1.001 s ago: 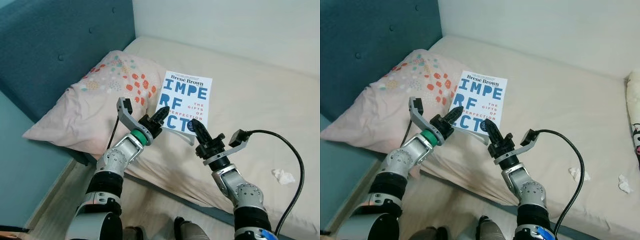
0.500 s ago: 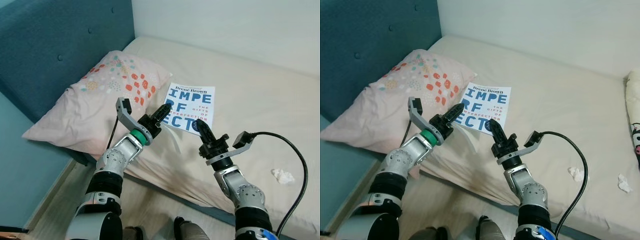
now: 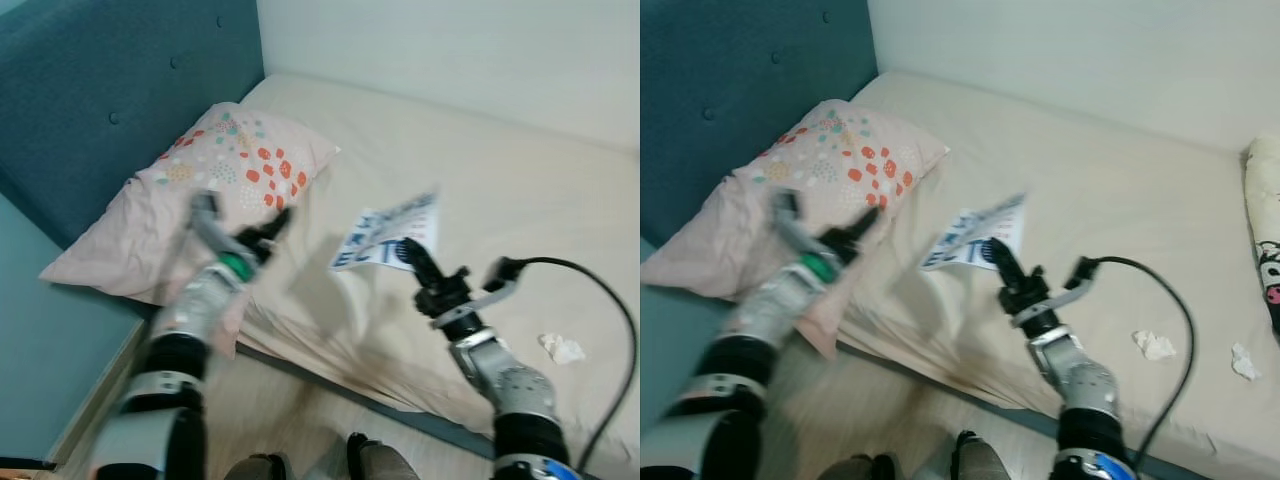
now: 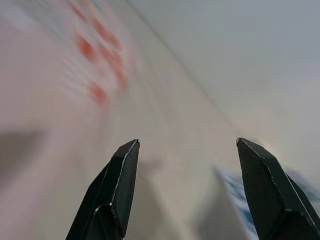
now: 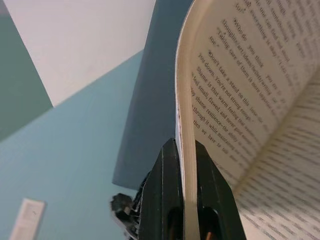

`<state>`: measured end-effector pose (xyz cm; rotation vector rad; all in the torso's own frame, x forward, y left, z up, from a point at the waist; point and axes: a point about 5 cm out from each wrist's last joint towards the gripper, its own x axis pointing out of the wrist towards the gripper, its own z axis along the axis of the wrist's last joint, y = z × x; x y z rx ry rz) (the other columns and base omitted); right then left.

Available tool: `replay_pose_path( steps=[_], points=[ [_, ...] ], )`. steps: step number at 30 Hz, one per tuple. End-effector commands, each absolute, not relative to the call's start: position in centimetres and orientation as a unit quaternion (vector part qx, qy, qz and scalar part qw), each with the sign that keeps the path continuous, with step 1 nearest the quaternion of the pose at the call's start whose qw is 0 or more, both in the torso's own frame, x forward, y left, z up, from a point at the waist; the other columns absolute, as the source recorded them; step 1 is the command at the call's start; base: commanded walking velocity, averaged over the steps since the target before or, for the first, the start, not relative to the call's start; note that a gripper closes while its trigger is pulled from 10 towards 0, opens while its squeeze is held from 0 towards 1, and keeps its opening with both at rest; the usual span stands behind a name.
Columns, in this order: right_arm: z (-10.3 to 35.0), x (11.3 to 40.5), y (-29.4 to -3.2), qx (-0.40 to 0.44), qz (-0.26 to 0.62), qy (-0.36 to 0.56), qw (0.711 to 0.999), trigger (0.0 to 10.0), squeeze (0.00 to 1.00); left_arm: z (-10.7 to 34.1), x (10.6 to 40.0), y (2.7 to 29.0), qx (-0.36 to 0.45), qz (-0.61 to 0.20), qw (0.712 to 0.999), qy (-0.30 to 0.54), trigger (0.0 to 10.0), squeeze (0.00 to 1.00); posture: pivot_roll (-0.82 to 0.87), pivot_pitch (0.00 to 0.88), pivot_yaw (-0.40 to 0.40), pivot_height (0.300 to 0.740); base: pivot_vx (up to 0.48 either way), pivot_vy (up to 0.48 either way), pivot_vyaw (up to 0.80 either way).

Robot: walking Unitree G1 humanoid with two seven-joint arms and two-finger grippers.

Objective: Clean up the room

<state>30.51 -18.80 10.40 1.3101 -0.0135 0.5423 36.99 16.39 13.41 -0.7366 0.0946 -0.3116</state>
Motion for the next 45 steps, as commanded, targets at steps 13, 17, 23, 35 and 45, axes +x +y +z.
replay_pose_path(
  steps=[13,17,23,35,45],
  points=[
    [9.9,30.3,-15.2,0.278,0.378,0.119,0.875,0.0,0.0,8.9,33.8,13.7,-0.201,-0.232,0.945,0.109,10.0,0.0,-0.03,0.08,0.067,0.74,0.0,0.0,0.0],
    [8.8,30.0,-14.9,0.185,0.41,0.16,0.879,0.0,0.0,8.2,33.2,12.7,-0.169,-0.254,0.945,0.117,10.0,0.0,-0.03,0.079,0.061,0.74,0.0,0.0,0.0],
    [6.5,29.6,-16.9,0.036,0.403,0.232,0.885,0.0,0.0,7.3,32.1,11.3,-0.106,-0.281,0.946,0.122,10.0,0.0,-0.02,0.076,0.044,0.74,0.0,0.0,0.0],
    [6.9,30.8,-18.3,-0.097,0.302,0.114,0.941,1.8,0.0,7.3,32.2,11.7,-0.061,-0.213,0.972,0.084,10.0,0.0,-0.03,0.088,0.043,0.74,0.0,0.0,0.0],
    [6.0,30.4,-17.0,-0.117,0.308,0.084,0.941,6.5,0.0,7.2,32.2,11.3,-0.035,-0.185,0.979,0.078,10.0,0.0,-0.03,0.093,0.043,0.74,0.0,0.0,0.0]
  ],
)
